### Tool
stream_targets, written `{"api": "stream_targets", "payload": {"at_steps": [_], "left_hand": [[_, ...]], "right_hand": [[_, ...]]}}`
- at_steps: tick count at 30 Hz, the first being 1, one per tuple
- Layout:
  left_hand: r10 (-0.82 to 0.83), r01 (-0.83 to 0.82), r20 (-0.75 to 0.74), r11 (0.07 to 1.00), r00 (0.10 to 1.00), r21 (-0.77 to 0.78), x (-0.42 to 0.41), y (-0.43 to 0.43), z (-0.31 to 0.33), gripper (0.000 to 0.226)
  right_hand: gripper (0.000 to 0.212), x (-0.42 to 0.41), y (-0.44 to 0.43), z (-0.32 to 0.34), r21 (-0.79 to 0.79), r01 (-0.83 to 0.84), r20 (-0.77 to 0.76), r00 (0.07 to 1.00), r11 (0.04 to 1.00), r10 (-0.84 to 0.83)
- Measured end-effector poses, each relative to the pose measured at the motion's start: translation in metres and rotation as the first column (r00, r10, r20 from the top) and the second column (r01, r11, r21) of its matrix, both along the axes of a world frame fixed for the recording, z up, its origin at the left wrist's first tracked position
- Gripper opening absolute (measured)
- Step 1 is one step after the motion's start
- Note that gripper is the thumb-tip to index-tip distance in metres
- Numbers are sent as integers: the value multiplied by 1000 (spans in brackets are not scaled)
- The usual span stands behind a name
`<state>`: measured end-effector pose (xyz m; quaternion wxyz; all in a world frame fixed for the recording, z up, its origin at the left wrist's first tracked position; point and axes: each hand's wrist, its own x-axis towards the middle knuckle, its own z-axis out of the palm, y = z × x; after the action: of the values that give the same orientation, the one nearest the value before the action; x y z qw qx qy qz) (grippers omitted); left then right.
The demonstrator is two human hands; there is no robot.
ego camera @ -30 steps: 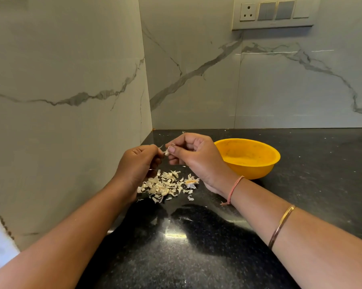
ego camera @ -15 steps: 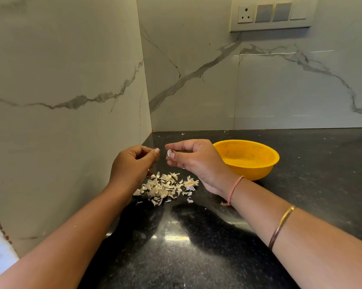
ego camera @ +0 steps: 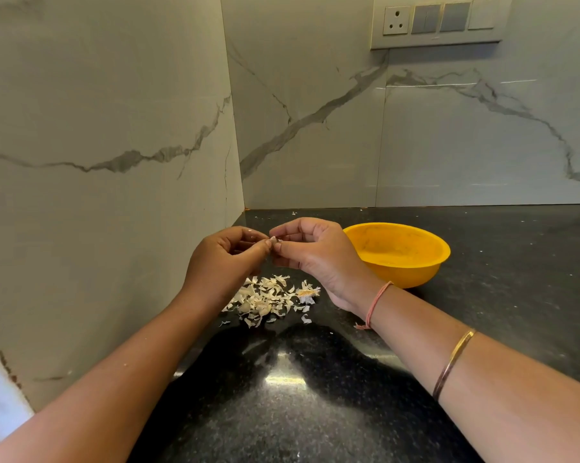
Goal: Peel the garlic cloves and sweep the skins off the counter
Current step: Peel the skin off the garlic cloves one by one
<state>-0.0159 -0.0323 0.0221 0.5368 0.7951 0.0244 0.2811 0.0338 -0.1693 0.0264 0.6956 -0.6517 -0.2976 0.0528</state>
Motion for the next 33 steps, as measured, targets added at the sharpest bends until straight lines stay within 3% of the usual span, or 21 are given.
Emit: {"api": "stream_targets", "payload": {"at_steps": [11,20,29,33], "left_hand": [[29,-29,31,999,999,25,-3,-2,2,13],[3,-4,-11,999,1000,-44,-1,-2,1,18],[22,-22,-8,998,1000,-62,-1,-1,1,18],[8,-7,3,991,1000,-134,-1,-3,0,16]], "right_hand": [[12,-5,-2,2,-33,37,66,997,999,-35],[21,-1,4,-2,-119,190,251,955,975,-155],[20,-3,6,-3,-112,159,232,964,981,-130],[12,-5,4,0,-41,76,117,991,996,-71]]}}
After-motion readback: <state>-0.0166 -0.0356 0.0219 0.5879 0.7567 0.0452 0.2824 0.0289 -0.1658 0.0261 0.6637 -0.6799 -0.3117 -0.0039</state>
